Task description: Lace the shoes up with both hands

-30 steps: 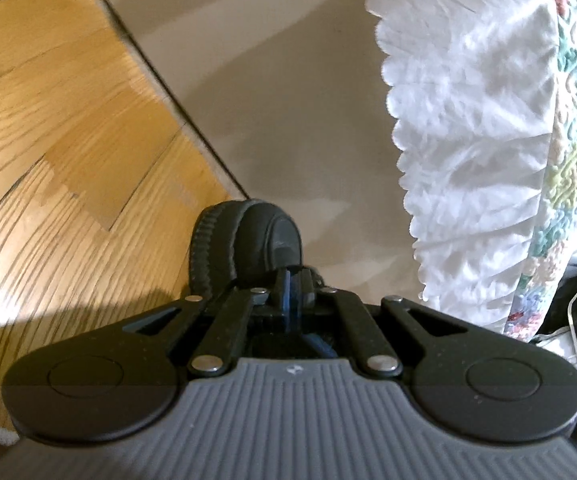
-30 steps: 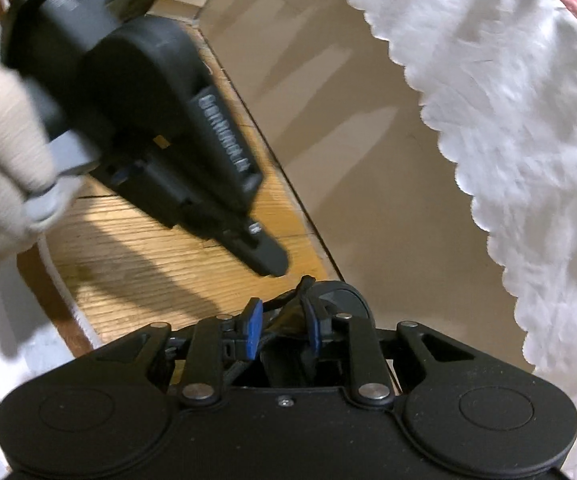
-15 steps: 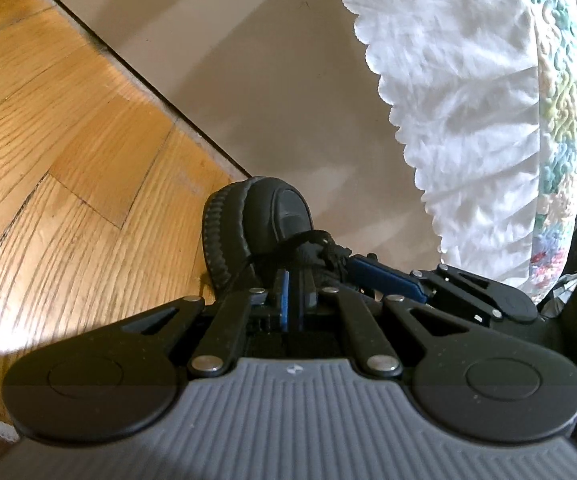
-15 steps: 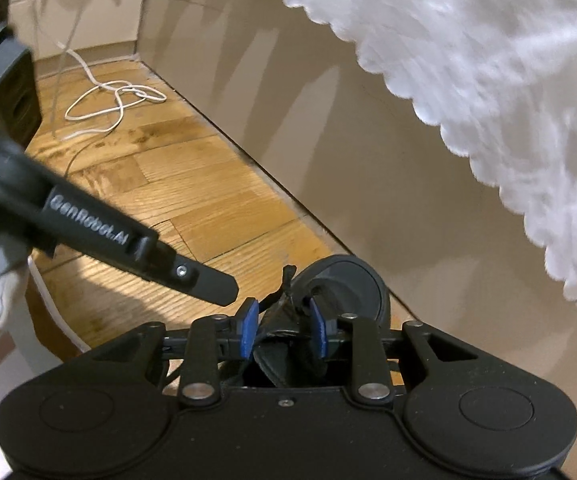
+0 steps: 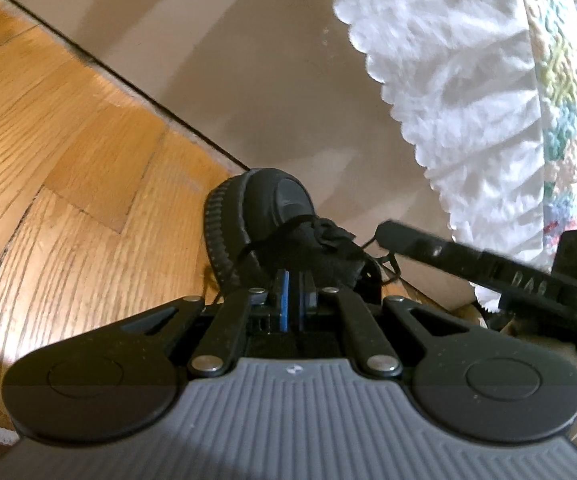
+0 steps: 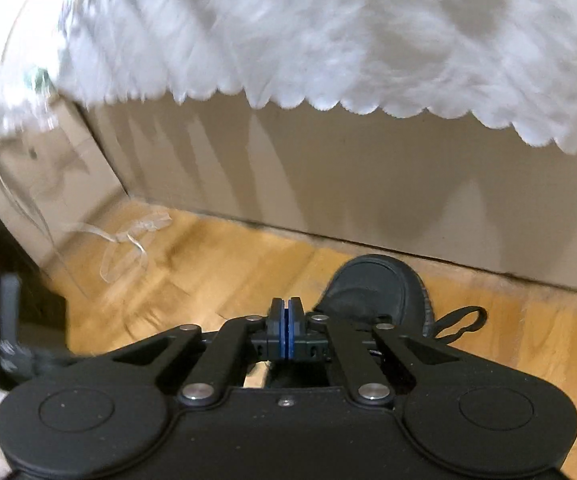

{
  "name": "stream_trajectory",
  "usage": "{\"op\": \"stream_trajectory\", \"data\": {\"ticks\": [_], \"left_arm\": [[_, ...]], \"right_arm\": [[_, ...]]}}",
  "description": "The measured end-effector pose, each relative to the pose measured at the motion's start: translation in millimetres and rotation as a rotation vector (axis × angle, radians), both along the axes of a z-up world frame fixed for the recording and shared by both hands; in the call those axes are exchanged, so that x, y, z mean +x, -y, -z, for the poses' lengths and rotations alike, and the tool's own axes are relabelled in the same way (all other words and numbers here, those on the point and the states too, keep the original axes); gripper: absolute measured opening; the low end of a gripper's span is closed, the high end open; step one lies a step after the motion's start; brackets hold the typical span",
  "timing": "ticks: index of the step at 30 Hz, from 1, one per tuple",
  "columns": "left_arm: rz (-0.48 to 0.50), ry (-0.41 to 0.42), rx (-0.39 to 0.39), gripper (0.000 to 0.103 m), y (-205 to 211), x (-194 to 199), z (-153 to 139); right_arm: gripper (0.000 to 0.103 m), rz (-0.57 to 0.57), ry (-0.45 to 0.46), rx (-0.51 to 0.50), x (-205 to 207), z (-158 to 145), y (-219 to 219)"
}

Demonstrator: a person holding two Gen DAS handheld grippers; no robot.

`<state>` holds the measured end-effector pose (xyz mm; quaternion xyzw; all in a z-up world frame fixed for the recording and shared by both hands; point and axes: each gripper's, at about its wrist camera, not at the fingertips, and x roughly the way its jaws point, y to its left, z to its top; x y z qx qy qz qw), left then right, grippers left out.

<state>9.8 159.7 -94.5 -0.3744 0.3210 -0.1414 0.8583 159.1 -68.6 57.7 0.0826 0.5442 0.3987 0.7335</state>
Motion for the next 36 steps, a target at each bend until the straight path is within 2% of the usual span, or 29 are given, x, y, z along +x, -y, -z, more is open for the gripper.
{"op": "stream_trajectory", "data": {"ticks": [5,7,9,11,13,15,18,23,25,27,28,31,34,35,36], "left_arm": [[0.048,0.084,0.091,0.007,13.5,1.0,-16.6],[0.057,0.123,0.133,0.015,18.4,2.8,-24.2],[0.062,0.164,0.182,0.029,23.5,6.5,-32.1],[0.072,0.206,0.221,0.033,28.8,12.3,-40.1],[0.091,0.231,0.251,0.029,34.1,19.2,-46.6],[0.086,0.247,0.265,0.000,36.5,23.4,-53.3],[-0.007,0.247,0.183,0.000,27.6,17.7,-62.7],[-0.045,0.282,0.179,0.000,19.6,-1.2,-87.5],[-0.058,0.289,0.180,0.000,16.3,-8.2,-95.7],[-0.072,0.297,0.209,0.000,13.6,-15.7,-102.0],[-0.078,0.302,0.225,0.000,12.7,-19.6,-105.7],[-0.099,0.325,0.263,0.000,8.9,-32.1,-117.7],[-0.153,0.328,0.356,0.000,6.2,-46.0,-131.6],[-0.166,0.313,0.364,0.000,3.7,-50.0,-132.4],[-0.171,0.288,0.335,0.000,-1.2,-53.7,-128.9]], "right_arm": [[0.002,0.037,-0.029,0.114,6.5,-9.4,5.3],[0.002,0.054,-0.038,0.169,10.8,-15.1,8.8],[0.002,0.043,-0.027,0.196,13.3,-23.6,9.6],[0.002,0.034,-0.019,0.221,14.5,-29.6,10.5],[0.002,0.035,-0.021,0.257,15.3,-34.3,13.9],[0.002,0.039,-0.015,0.284,16.4,-37.6,18.0],[0.002,0.047,0.022,0.291,16.3,-42.3,26.4],[0.003,-0.026,0.103,0.196,4.7,-46.4,37.0],[0.009,-0.096,0.139,0.134,-7.2,-43.0,33.9],[0.012,-0.152,0.180,0.063,-19.1,-36.7,27.4],[0.017,-0.175,0.187,0.024,-24.4,-31.4,23.5],[0.021,-0.220,0.207,-0.072,-36.8,-18.4,12.8],[0.028,-0.216,0.198,-0.076,-42.1,-14.7,7.4],[0.028,-0.214,0.197,-0.066,-43.4,-15.6,6.5],[0.030,-0.219,0.200,-0.060,-45.1,-16.6,5.0]]}}
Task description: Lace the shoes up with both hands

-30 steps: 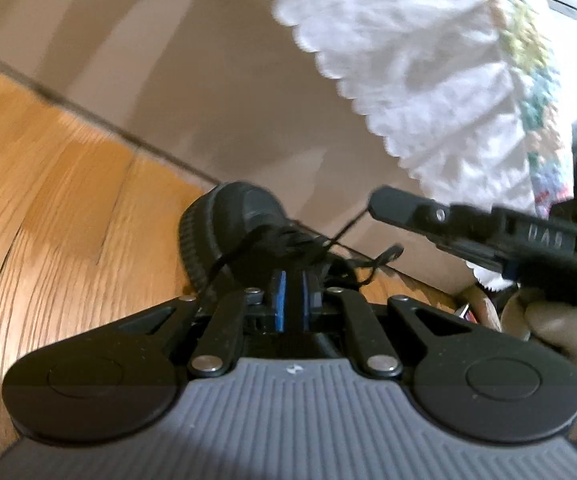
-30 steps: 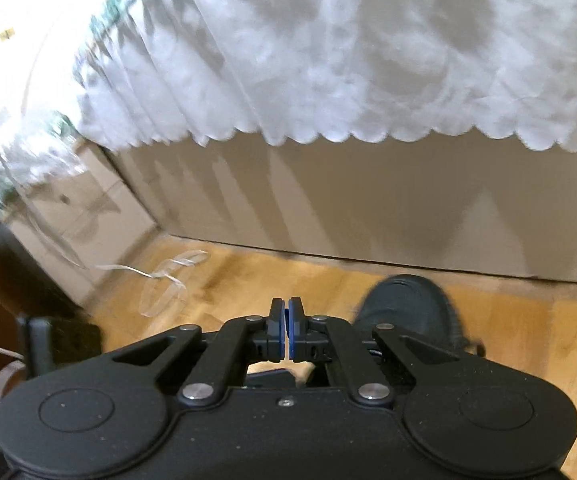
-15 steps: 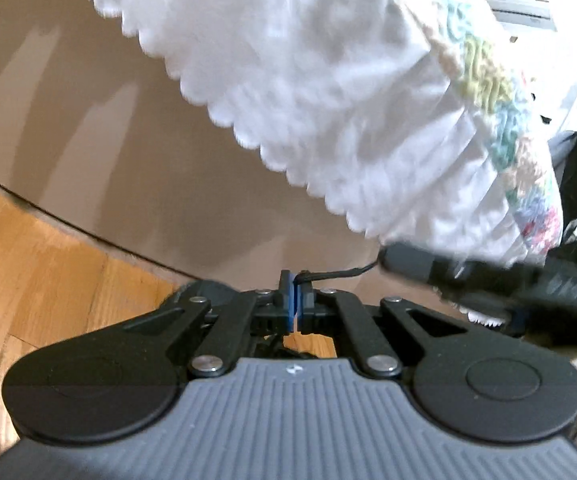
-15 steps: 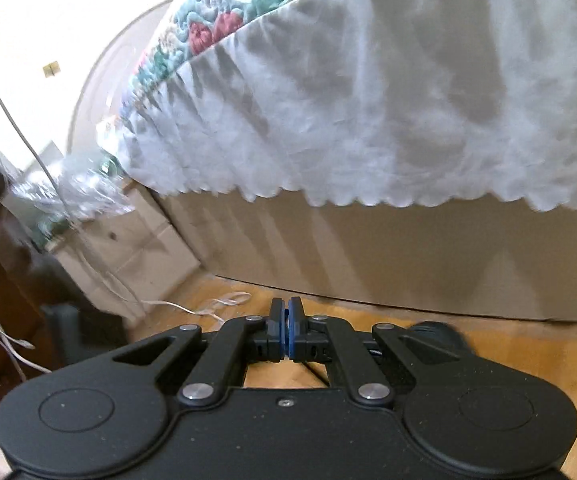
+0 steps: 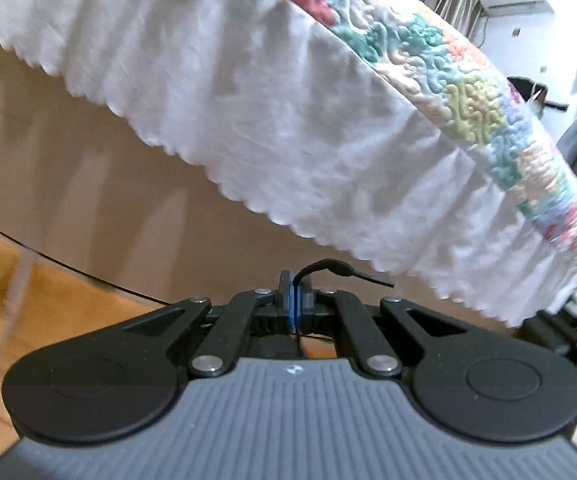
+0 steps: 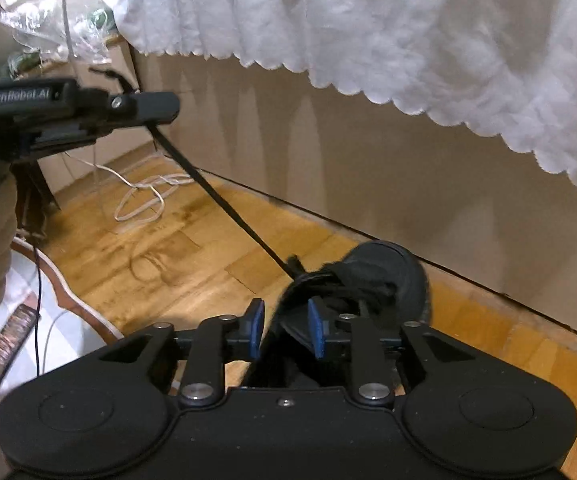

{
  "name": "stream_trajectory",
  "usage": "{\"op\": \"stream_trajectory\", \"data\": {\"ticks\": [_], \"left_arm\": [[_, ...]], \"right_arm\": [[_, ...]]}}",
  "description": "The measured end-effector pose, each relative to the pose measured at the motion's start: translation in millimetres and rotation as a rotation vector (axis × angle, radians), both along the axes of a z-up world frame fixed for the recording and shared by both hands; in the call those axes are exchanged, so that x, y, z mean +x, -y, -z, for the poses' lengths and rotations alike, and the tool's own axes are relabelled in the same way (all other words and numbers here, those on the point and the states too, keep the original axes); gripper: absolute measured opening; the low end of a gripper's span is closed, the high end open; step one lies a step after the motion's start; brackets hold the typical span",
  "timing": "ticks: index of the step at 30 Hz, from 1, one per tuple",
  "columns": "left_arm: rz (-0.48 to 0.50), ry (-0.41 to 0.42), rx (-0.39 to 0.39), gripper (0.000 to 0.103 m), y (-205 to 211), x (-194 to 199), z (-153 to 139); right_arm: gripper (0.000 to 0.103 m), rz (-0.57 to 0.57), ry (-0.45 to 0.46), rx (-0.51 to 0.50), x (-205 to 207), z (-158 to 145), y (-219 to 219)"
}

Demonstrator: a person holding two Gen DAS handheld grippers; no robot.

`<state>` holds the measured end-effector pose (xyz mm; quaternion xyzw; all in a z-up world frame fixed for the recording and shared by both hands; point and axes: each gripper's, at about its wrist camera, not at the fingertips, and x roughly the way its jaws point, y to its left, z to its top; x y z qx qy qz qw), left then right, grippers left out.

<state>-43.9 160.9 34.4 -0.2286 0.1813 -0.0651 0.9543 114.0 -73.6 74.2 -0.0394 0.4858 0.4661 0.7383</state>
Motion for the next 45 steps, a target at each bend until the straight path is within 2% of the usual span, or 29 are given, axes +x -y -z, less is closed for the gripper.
{"op": "stream_trajectory", "data": {"ticks": [3,6,9,11,13,16,19,21,25,27,29,32,36,39,42,45], "left_arm": [[-0.004,-0.072,-0.095,0.000,-12.5,-10.1,12.2],[0.031,-0.178,-0.163,0.000,-13.1,-15.0,33.5],[0.071,-0.302,-0.177,0.000,-5.4,-16.0,59.0],[0.098,-0.404,-0.232,0.000,-2.7,-12.4,82.4],[0.123,-0.473,-0.277,0.000,1.9,-9.1,103.2],[0.151,-0.519,-0.289,0.000,12.6,-4.5,122.4],[0.183,-0.524,-0.287,0.000,21.8,1.6,128.6],[0.197,-0.537,-0.302,0.000,26.0,4.2,134.1],[0.180,-0.608,-0.337,0.001,22.7,5.7,146.4],[0.170,-0.643,-0.273,0.002,17.9,3.3,148.5],[0.168,-0.667,-0.171,0.002,15.1,-0.3,147.4],[0.154,-0.683,-0.090,0.003,7.7,-5.7,145.6],[0.121,-0.679,-0.055,0.004,-5.8,-8.9,140.8],[0.103,-0.652,-0.014,0.011,-13.6,-9.0,129.8],[0.082,-0.646,0.085,0.011,-16.8,-11.0,123.0],[0.110,-0.634,0.184,0.011,-11.6,-6.8,122.6]], "right_arm": [[0.033,-0.029,0.066,-0.018,-9.3,-1.7,-6.2],[0.034,-0.010,0.100,-0.010,-11.8,-0.9,-6.2],[0.036,0.027,0.095,-0.009,-4.5,2.9,-4.1],[0.036,0.062,0.079,0.005,0.3,6.4,-1.0],[0.036,0.098,0.047,0.035,4.4,10.2,3.1],[0.036,0.104,0.008,0.100,6.1,10.2,1.8],[0.035,0.013,-0.012,0.142,3.6,4.9,-18.1],[0.035,-0.091,-0.041,0.085,-2.2,7.6,-45.0],[0.035,-0.192,-0.120,-0.149,-17.2,36.4,-87.8],[0.035,-0.196,-0.147,-0.155,-22.0,42.3,-87.7],[0.035,-0.175,-0.189,-0.141,-20.9,42.3,-83.5],[0.035,-0.179,-0.180,-0.146,-24.0,41.2,-83.2],[0.036,-0.235,-0.106,-0.197,-43.6,37.4,-91.3],[0.045,-0.312,-0.017,-0.249,-63.6,33.8,-92.7],[0.047,-0.370,0.062,-0.315,-79.3,32.0,-96.1],[0.047,-0.408,0.129,-0.352,-89.7,30.9,-93.7]]}}
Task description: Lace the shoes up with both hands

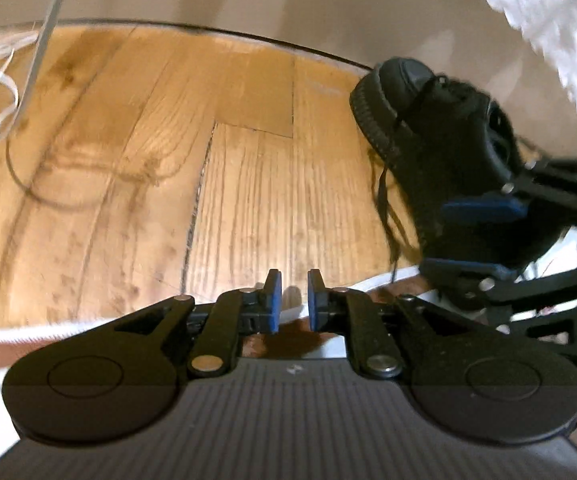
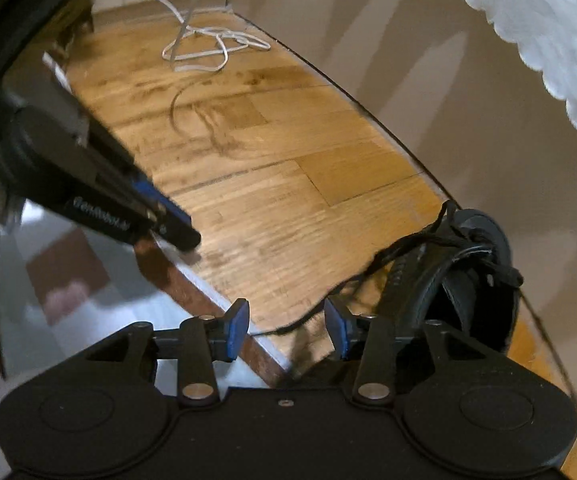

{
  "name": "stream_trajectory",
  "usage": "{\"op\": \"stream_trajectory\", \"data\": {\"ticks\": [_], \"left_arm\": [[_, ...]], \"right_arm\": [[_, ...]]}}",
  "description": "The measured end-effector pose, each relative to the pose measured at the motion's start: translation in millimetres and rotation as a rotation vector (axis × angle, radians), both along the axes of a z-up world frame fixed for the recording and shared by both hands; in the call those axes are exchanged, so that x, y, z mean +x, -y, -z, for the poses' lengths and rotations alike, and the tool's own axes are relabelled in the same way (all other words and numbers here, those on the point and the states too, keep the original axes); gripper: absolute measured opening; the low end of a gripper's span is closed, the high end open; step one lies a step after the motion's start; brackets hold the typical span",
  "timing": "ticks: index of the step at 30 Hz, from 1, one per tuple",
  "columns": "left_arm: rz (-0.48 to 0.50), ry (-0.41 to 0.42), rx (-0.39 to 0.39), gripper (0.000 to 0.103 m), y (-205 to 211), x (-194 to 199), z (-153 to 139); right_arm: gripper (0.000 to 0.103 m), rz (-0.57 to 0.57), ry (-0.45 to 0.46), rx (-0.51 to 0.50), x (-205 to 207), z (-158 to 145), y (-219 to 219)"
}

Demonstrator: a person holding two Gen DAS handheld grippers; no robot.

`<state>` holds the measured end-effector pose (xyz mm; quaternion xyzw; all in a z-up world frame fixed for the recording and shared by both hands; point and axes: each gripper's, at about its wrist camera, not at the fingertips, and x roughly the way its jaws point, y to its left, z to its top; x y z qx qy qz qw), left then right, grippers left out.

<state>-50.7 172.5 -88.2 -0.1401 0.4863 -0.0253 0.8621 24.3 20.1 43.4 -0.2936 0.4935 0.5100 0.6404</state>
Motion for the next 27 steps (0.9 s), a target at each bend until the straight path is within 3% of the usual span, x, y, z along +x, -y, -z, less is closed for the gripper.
{"op": "stream_trajectory", "data": {"ticks": [2,5,9,13,17,20,23,24,27], "left_arm": [[0.036,0.039,0.026,0.011,4.1,5.4,-3.3],[0.084,0.068,0.015,0.011,9.6,23.2,-8.9],[0.246,0.056,0.012,0.011,38.7,45.1,-11.2],[0.352,0.021,0.057,0.015,64.8,57.1,-5.0],[0.362,-0.028,0.047,0.015,71.1,68.3,8.4],[0.376,-0.035,0.086,0.014,77.4,74.0,13.9],[0.388,-0.029,0.153,0.001,82.0,78.2,11.6],[0.377,-0.028,0.156,0.001,80.1,79.5,10.7],[0.274,-0.019,0.071,0.001,60.5,80.9,5.9]], "right_arm": [[0.047,-0.028,0.025,-0.007,-4.5,-1.1,1.9],[0.045,0.030,-0.008,0.056,1.5,-6.8,12.8],[0.041,0.234,-0.152,0.235,33.7,-16.1,45.9],[0.041,0.436,-0.181,0.361,66.8,-20.1,81.7],[0.041,0.612,-0.273,0.426,88.5,-5.8,112.6],[0.042,0.700,-0.328,0.461,96.9,4.1,128.5],[0.042,0.730,-0.308,0.454,97.6,8.0,128.9],[0.042,0.730,-0.296,0.449,97.5,8.3,127.9],[0.042,0.708,-0.272,0.436,93.6,11.8,124.5]]}}
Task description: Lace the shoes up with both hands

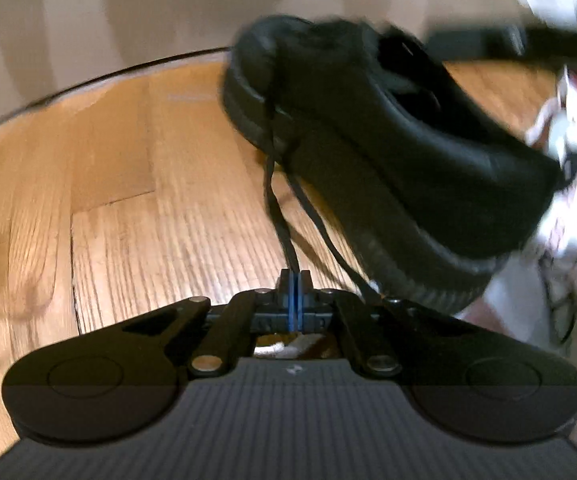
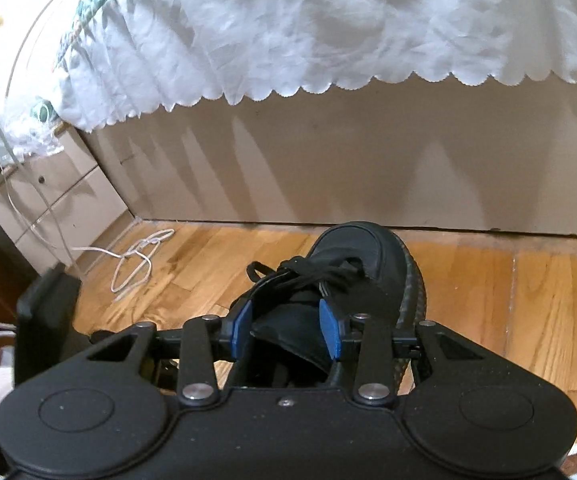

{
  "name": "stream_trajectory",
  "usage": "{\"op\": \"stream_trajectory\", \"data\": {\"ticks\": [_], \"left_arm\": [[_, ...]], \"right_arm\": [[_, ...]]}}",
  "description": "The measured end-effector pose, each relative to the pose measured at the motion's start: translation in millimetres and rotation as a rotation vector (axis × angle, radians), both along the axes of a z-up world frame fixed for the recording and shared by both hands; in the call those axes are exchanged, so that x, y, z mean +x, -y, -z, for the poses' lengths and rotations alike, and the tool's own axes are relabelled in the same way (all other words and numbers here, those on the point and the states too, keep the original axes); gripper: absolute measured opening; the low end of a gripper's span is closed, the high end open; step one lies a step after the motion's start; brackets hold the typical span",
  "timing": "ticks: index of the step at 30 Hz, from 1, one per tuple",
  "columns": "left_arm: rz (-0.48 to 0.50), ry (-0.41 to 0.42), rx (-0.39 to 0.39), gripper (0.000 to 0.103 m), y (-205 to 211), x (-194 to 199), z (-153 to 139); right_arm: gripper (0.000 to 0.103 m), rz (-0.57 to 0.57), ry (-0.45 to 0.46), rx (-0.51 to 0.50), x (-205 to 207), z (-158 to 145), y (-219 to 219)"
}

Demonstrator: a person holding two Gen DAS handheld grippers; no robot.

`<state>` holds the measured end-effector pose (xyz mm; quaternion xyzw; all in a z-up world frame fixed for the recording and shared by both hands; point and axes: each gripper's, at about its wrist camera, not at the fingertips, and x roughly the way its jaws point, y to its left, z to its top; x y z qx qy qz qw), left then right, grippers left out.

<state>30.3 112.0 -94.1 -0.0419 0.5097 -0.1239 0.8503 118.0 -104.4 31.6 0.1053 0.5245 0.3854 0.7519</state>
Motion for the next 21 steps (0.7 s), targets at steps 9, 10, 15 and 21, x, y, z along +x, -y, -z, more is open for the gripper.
{"op": "stream_trajectory", "data": {"ticks": [9,10,15,21], "left_arm": [[-0.505,0.045,-0.746,0.001,-108.5,-20.2,-34.3],[-0.530,0.059,-0.813,0.001,-113.2,-22.9,-38.4],[-0.531,0.105,-0.881,0.001,-106.8,-21.7,-57.0],[-0.484,0.072,-0.940,0.001,-75.5,-25.3,-46.6]], "right_arm": [[0.042,-0.103,0.094,0.046,-10.0,-15.0,-9.6],[0.042,-0.114,0.104,0.077,-11.2,-18.6,-9.6],[0.042,-0.169,0.226,0.181,-22.9,-41.9,-12.3],[0.040,-0.201,0.260,0.148,-28.7,-42.9,-24.1]]}}
